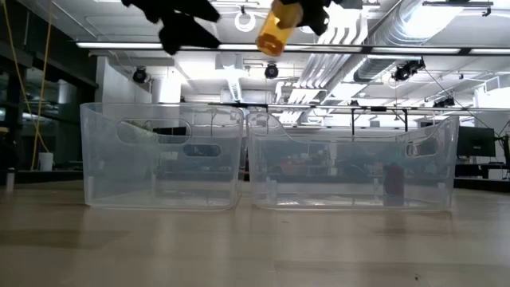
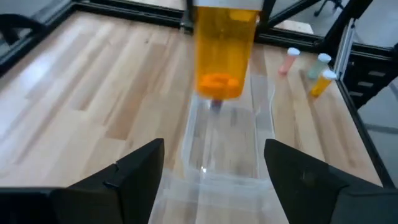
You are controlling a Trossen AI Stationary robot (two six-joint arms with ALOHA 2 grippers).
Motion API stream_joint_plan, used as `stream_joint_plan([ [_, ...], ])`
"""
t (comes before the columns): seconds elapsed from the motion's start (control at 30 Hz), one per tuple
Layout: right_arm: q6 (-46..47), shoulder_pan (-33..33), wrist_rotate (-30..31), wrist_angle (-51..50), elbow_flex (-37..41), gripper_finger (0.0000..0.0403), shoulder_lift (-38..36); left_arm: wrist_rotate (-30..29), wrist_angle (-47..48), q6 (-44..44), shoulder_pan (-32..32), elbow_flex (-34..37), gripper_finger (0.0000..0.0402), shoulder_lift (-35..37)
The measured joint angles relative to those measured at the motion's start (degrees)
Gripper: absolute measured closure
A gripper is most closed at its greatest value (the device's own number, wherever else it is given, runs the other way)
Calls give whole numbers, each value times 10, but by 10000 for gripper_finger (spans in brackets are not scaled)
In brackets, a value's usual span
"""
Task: Pick and place medicine bottles into bin by pill shape (circle, oval)
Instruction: Put the large orange pill bottle into the right transparent bin
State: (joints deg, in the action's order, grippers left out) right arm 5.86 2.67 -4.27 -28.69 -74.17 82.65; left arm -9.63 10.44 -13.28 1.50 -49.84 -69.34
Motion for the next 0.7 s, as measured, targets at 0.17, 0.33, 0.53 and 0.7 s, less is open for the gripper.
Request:
stream_joint_plan([
  [0.17,20,14,0,-81,0,209,-16,-18,25,-11,-5,0,133,115],
  [0.33,32,38,0,-145,0,209,-17,-60,19,-22,0,1,133,225],
  [0.53,48,51,23,-159,0,208,-17,-100,-54,0,31,55,138,314],
  [0.7,71,51,28,-188,0,208,-17,-119,-144,10,46,136,179,356],
])
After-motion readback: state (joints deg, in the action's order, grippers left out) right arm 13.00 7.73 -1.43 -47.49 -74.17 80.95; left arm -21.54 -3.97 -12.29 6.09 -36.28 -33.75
